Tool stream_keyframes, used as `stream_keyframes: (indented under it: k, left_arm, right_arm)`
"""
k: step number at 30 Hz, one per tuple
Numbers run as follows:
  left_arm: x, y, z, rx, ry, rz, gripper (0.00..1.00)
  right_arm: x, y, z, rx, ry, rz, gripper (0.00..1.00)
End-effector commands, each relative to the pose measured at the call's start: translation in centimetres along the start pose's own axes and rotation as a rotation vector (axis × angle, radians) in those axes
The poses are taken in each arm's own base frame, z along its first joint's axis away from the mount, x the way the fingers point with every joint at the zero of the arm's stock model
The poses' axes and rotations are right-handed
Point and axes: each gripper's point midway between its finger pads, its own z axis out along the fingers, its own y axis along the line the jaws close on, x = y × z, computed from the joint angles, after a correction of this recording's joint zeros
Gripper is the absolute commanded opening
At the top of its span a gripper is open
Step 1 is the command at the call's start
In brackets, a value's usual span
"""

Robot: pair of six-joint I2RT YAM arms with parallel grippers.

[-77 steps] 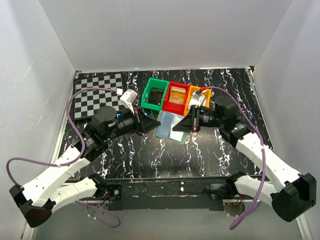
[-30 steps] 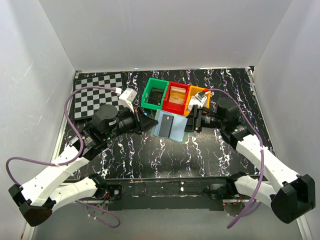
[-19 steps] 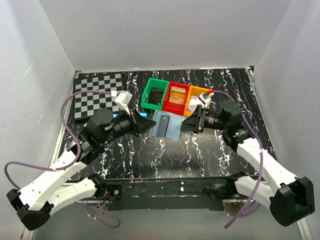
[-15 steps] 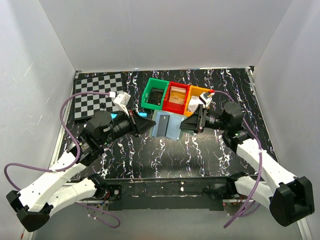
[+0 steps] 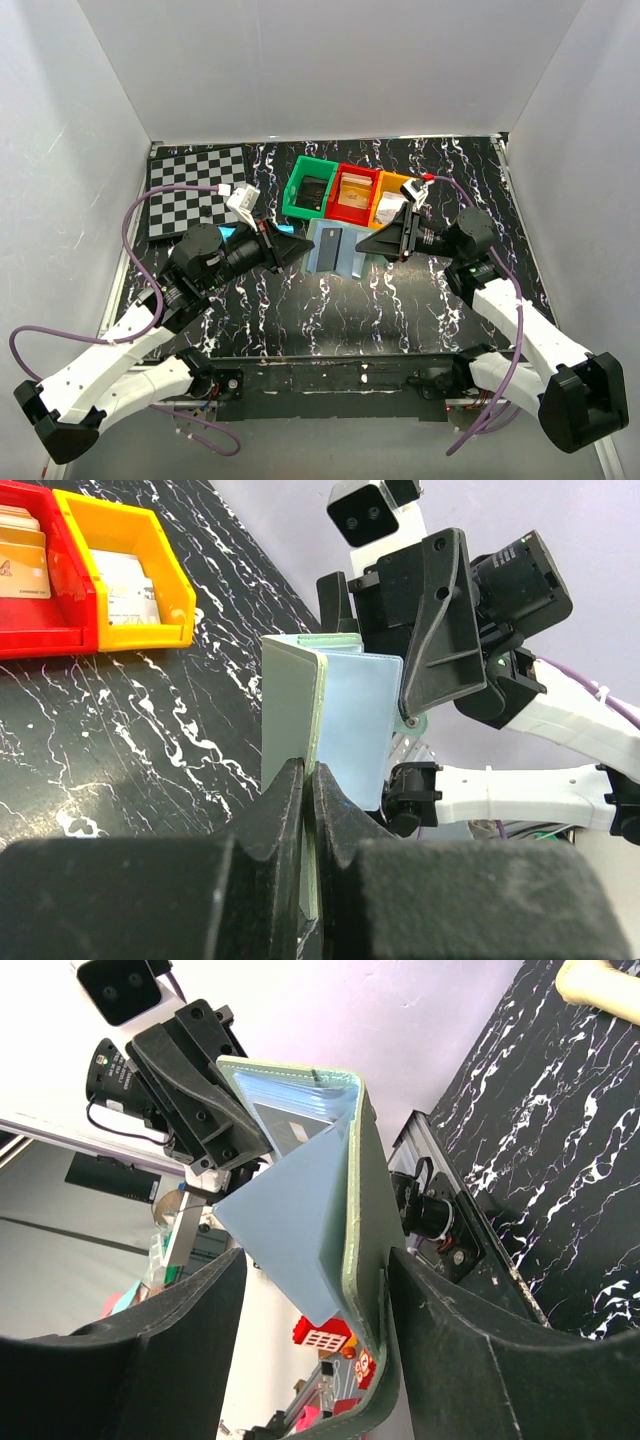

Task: Take the credit cards out of the card holder
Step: Open the card holder at the center of the board.

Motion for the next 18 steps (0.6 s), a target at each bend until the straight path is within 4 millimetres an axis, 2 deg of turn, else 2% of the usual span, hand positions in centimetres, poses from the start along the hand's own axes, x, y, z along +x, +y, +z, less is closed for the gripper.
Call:
stream_keyframes:
  k: [1, 6, 9, 13, 15, 18]
  left_arm:
    - [-1.13, -1.22, -0.46, 0.045, -0.041, 0.004, 0.00]
    - [-1.06, -1.19, -0.39, 0.047, -0.040, 0.002, 0.00]
    - [-1.12, -1.31, -0.40, 0.052, -0.042, 0.002, 0.00]
    - [-1.00, -1.25, -0.27, 0.052, -0.038, 0.001, 0.00]
    - [-0.84, -1.15, -0.15, 0.052, -0.034, -0.002, 0.00]
    - [-0.34, -0.76, 0.00, 0.046, -0.027, -0.010, 0.00]
  right_arm:
    - [-0.04, 1.37, -0.17, -0.052, 0.003, -0.060, 0.68]
    - [-0.06, 1.41, -0.13, -0.053, 0.007, -0.062, 0.73]
    - [0.01, 1.24, -0.09, -0.042, 0.015, -0.061, 0.71]
    - [0.04, 1.02, -0.14, -0.015, 0.024, -0.079, 0.54]
    - [0.09, 0.75, -0.16, 0.003, 0.030, -0.077, 0.41]
    - [0.09, 0.60, -0.20, 0.023, 0.033, -0.089, 0.28]
